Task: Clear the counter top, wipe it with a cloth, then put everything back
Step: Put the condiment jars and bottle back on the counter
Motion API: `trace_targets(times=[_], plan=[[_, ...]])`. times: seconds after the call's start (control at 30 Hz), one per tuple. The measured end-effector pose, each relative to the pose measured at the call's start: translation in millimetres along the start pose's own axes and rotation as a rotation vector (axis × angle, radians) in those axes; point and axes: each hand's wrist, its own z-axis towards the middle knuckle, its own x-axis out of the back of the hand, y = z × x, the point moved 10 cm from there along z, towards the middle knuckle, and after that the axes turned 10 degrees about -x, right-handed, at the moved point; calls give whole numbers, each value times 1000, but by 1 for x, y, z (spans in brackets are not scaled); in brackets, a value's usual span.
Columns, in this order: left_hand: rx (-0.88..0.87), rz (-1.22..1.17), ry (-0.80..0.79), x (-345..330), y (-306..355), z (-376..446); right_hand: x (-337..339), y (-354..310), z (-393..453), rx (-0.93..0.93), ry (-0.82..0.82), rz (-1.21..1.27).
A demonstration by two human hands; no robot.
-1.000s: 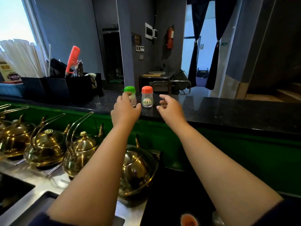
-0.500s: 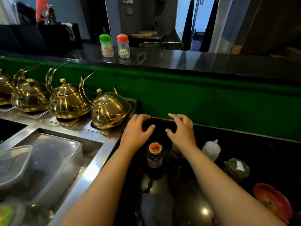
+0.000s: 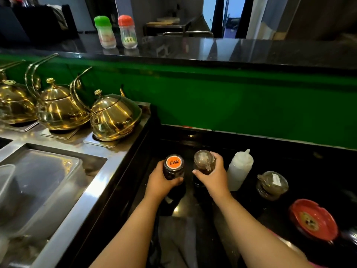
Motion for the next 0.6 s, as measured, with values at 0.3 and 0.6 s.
trace_targets(times=[0.3, 0.6], plan=[[-6, -12, 78, 7, 10, -9, -7, 11, -2, -31, -20, -11], [-186, -56, 215, 76, 104, -12, 5, -105, -15, 199, -24, 14]])
